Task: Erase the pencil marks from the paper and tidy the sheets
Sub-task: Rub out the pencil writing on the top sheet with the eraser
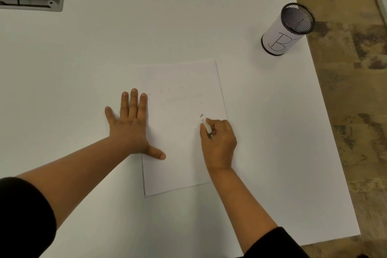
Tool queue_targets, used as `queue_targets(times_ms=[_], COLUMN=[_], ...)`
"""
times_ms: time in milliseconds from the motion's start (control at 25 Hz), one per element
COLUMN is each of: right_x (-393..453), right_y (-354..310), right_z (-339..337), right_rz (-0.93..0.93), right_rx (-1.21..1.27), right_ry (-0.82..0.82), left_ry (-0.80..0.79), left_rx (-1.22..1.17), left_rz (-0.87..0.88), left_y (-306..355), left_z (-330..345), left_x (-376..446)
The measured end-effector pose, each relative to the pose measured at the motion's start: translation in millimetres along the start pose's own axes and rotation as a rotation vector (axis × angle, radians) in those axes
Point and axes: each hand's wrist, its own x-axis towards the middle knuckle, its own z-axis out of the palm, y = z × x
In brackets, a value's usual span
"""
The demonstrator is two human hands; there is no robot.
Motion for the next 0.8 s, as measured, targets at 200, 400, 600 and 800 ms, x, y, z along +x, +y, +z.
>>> queue_targets(times_ms=[200,400,600,800], right_x=[-39.4,-0.3,-40.5,22.2], right_y=[-31.1,-1.7,-38.1,-11.8], right_z=[20.6,1.1,24.4,8.5], right_rz=[-0.212,-0.029,-0.251,-0.142], right_rx=[0.065,0.019,0.051,-0.024], right_ry=[-0.250,-0.036,-0.292,-0.106], left_ry=[-0.001,-0.002,-0.002,0.002], left_rx=[0.007,0.018,0.022,0.018], left_rz=[0.001,0.000,-0.008,-0.001], left_y=[-0.3,-0.2,0.5,0.3], left_z=[-0.5,-0.8,0.8,0.2], left_x=[0.2,0.0,1.4,1.3])
